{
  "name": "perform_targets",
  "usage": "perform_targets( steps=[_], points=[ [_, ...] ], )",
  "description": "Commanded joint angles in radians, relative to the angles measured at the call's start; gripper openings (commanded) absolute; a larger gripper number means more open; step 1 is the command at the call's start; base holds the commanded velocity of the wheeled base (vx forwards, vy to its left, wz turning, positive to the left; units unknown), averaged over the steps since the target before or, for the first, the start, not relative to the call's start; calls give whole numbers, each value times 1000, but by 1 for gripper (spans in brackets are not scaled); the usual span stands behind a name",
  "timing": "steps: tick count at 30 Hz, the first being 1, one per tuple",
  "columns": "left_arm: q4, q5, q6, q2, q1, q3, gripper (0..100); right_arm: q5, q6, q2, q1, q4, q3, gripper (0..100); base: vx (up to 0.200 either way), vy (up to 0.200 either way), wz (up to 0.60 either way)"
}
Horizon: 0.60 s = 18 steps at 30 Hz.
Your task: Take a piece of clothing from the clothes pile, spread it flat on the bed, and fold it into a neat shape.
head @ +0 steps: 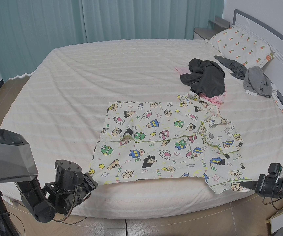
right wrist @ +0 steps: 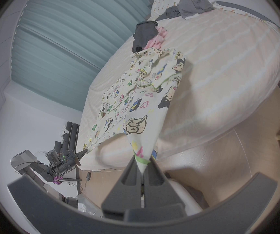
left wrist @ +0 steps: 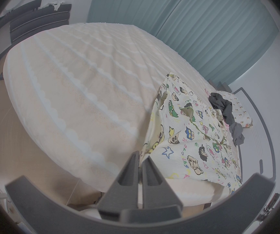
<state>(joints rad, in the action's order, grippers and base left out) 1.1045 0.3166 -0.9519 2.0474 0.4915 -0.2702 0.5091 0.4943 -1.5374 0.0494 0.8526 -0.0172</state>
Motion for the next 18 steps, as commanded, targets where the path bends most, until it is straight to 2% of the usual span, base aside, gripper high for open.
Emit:
perform_targets(
  steps=[1,5,13,18],
  points=[
    [9,4,28,42,-2,2,0,12,-2,122,12,-75,17,0,0,0,0],
    [8,4,33,43,-5,5,0,12,-25,183,9,-173,17,0,0,0,0],
    [2,1,33,42,1,19,0,11,-57,207,12,-251,17,0,0,0,0],
    [-3,-4,35,30,-5,49,0,9,-111,303,9,-397,17,0,0,0,0]
  ],
)
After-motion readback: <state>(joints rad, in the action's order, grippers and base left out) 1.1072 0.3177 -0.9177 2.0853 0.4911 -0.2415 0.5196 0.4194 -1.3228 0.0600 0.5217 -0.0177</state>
